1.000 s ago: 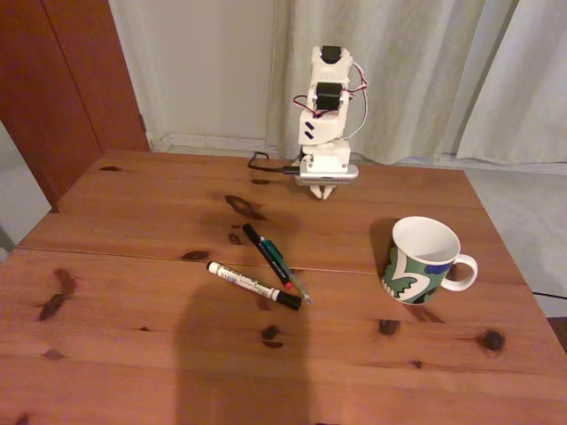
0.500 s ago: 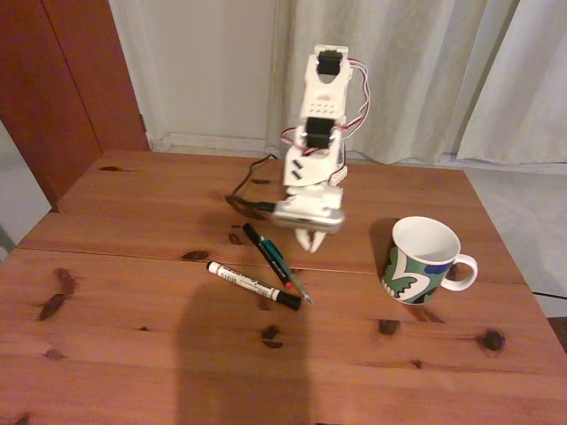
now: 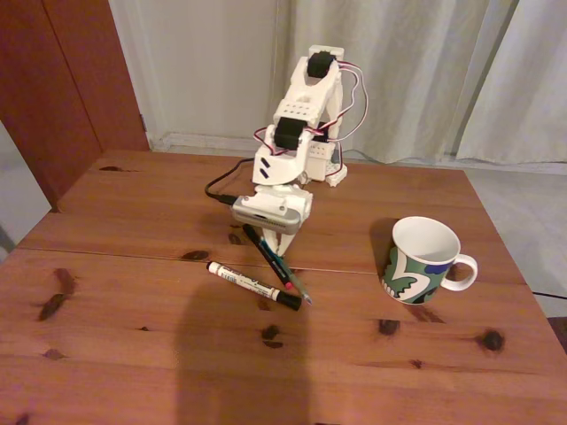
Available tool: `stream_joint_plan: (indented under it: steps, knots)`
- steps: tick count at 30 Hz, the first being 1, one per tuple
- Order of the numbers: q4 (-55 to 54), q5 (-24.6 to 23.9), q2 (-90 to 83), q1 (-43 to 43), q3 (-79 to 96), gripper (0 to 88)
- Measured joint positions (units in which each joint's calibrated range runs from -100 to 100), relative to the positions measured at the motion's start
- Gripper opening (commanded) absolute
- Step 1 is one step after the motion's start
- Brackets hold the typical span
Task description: Clean up the desk and place the pens and markers into the cup
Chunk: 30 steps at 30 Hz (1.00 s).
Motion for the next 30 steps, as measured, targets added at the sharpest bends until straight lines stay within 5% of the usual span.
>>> stream_joint_plan:
  steps: [16, 24, 30]
  knots:
    - [0.0, 19.5, 0.0, 6.1, -0.1, 1.0]
    - [0.0, 21.3, 0.0, 6.0, -0.1, 1.6]
    - [0.0, 21.4, 0.0, 4.0, -0.1, 12.4]
